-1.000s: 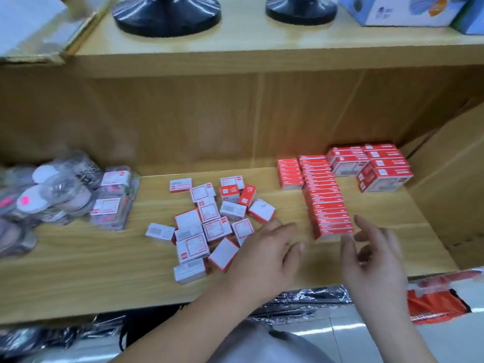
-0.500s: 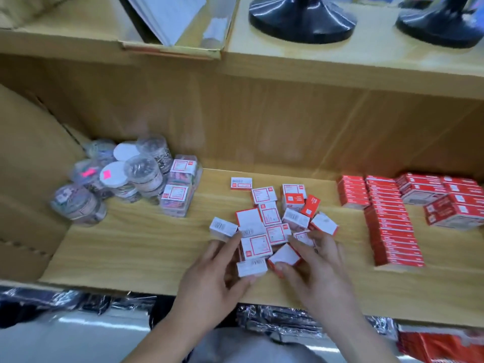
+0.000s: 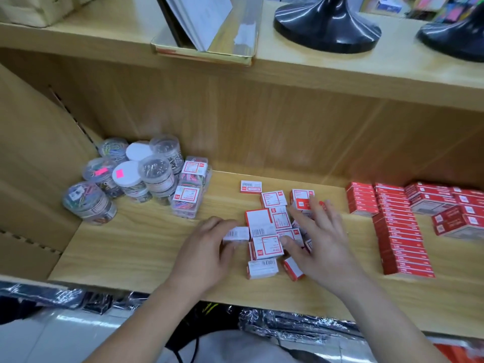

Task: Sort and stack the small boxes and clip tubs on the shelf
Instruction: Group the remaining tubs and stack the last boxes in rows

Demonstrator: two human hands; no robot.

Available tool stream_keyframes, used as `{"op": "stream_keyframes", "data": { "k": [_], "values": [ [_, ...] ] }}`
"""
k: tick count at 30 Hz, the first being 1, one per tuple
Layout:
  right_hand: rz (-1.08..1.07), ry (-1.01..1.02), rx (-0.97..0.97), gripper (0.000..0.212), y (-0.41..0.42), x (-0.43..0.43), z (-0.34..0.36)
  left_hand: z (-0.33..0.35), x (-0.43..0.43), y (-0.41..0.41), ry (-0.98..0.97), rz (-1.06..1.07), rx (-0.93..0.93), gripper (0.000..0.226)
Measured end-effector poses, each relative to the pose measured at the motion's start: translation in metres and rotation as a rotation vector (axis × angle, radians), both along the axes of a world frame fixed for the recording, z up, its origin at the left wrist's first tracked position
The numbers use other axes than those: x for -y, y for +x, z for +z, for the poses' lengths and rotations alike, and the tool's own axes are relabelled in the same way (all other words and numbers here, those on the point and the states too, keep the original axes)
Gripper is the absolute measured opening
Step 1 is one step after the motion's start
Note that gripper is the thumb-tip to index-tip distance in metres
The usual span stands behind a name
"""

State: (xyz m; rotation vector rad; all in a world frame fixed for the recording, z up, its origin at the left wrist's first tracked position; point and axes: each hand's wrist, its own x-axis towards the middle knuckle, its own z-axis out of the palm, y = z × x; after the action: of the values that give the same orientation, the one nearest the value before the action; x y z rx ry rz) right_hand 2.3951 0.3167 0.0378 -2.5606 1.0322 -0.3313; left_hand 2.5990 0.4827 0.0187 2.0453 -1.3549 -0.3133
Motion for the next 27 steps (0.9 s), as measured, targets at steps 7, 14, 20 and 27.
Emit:
{"op": "stream_keyframes", "data": {
  "k": [7,14,20,27],
  "values": [
    [0.143,-0.061,0.130,0.049,0.022,-0.009,0.011,-0.005,-0.011,0.001,-0.052,0.220,-0.182,0.024],
    [0.245,0.022,-0.076,0.065,0.033,-0.022,0.010,-0.001,-0.003,0.010,-0.047,0.182,-0.208,0.023],
    [0.138,-0.077,-0.025,0.032,0.091,0.016,0.035,-0.011,0.002,0.010,-0.095,0.263,-0.364,0.028],
    [0.078,0.018,-0.351,0.031,0.148,0.055,0.014,-0.010,-0.007,0.011,-0.162,0.320,-0.387,0.025]
  ]
}}
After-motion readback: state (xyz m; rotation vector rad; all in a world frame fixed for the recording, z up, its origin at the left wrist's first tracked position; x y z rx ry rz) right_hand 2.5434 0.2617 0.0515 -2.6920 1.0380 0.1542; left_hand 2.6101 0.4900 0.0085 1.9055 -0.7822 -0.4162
